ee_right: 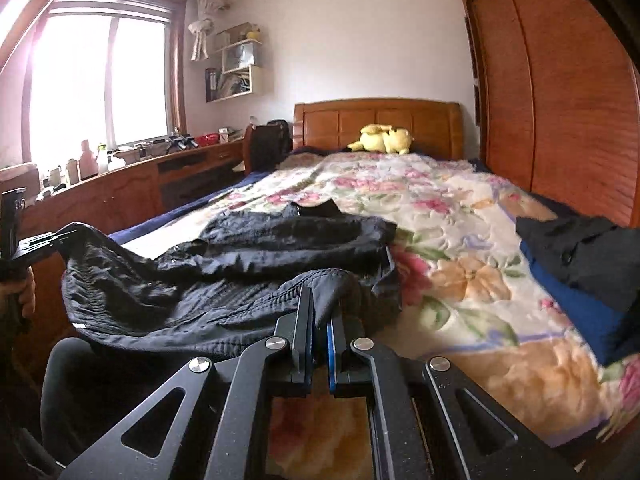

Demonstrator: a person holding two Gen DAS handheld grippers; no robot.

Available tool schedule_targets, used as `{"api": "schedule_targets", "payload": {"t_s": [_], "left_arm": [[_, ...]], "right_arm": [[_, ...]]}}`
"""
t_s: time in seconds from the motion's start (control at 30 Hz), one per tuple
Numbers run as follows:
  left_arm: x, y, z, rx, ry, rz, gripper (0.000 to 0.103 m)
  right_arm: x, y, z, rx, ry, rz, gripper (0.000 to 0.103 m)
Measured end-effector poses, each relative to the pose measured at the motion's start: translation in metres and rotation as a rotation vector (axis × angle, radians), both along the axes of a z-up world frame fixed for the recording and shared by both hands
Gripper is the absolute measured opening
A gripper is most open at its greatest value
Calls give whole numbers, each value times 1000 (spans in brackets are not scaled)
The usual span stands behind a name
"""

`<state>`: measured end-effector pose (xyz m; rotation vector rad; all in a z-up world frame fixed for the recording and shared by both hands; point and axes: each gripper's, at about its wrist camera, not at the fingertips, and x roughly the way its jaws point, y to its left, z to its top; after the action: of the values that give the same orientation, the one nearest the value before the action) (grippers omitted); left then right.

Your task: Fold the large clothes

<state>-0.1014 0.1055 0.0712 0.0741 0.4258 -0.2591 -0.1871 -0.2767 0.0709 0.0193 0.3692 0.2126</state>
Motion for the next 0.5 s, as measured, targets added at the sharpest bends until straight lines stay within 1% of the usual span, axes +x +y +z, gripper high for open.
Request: {"api": "schedule_targets", "payload": {"t_s": [0.13, 0.27, 0.33, 0.47, 0.5], "left_arm": [[17, -3, -8, 12, 11, 6, 5], [40, -3, -8, -5, 9, 2, 5], [58, -4, -2, 2, -2, 1, 5], [105, -7, 9, 11, -15, 23, 5], [118, -8, 10, 12, -14, 27, 5]], "right_arm": [[20, 3, -4, 7, 25, 0, 5], [47, 4, 5, 13, 24, 9, 5], [63, 6, 15, -9, 8, 11, 5], [115, 15, 37, -85, -26, 25, 5], [131, 17, 39, -101, -28, 24, 5]]}}
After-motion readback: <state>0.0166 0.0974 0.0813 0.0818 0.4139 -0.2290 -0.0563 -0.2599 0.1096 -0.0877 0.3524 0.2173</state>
